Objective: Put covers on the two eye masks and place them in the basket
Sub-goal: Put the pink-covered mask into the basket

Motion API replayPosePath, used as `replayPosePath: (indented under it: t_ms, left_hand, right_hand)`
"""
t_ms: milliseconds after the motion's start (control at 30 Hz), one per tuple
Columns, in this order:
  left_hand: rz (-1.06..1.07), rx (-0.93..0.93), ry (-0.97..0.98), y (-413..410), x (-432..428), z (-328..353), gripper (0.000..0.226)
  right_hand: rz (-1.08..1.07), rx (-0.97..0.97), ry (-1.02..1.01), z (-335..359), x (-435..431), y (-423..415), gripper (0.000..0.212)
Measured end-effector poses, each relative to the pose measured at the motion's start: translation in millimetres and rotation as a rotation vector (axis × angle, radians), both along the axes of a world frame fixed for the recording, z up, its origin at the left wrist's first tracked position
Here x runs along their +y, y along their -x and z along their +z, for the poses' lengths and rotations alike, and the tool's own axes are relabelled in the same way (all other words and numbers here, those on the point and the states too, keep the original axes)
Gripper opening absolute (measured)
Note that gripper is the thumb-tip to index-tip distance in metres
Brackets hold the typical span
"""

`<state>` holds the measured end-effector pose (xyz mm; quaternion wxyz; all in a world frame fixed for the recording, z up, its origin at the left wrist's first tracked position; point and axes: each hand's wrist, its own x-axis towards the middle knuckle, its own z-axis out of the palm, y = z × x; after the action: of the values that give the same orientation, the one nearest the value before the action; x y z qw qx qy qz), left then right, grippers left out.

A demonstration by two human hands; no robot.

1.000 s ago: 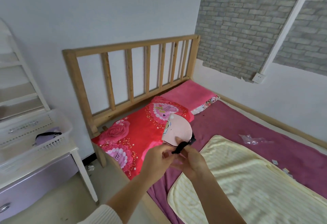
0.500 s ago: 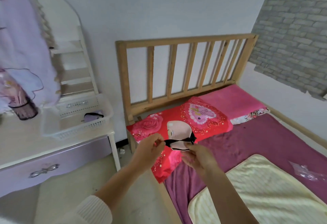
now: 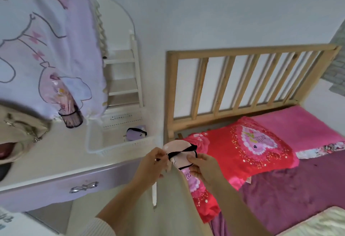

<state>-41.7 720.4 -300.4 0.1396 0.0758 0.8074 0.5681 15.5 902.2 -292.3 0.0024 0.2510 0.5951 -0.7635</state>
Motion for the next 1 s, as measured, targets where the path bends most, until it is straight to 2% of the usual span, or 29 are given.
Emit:
replayPosePath:
  t_ms: [167,300,367,500,567,667,767,833,1000]
  left_hand:
    - [0.095,-0.079,-0.087,92.2,-74.2,-5.8,0.003]
    - [0.167,-0.077,-0.015,167.8,-140.0,-14.1,0.007]
    - [0.166,-0.06,0.085,194.3,-165.1,-22.9,0.014]
    - [0.221,0.134,0.425,219.8,-200.3,-53.4,0.05]
    - [0.213,0.115,0.549,226.5,-213.1,-70.8,0.064]
    - [0.161,0.006,0.601,227.9,-227.0,-93.8,0.075]
    - [0.114,0.006,0.608,225.4,-232.0,-103.1,0.082]
    - [0.117,-0.008,0.6,224.9,-228.2,-102.4,0.085]
    - [0.151,-0.036,0.576,220.4,-219.8,-95.2,0.088]
  right_hand:
    - [0.042,-0.048,-0.054,-6.9,-76.2,105.8,0.008]
    - [0.082,-0.128,-0.09,-24.0,-135.4,189.7,0.017]
    - [0.06,-0.184,-0.039,-38.2,-157.6,219.1,0.027]
    - [0.016,-0.308,0.007,-64.4,-188.4,258.9,0.039]
    - [0.039,-0.364,-0.018,-75.2,-202.4,276.8,0.039]
    - [0.098,-0.439,-0.1,-91.9,-220.0,299.1,0.04]
    - [0.145,-0.522,-0.18,-108.1,-229.5,312.8,0.035]
    - [0.192,-0.571,-0.284,-113.4,-231.2,317.3,0.031]
    - [0.385,-0.606,-0.577,-105.1,-224.9,320.1,0.035]
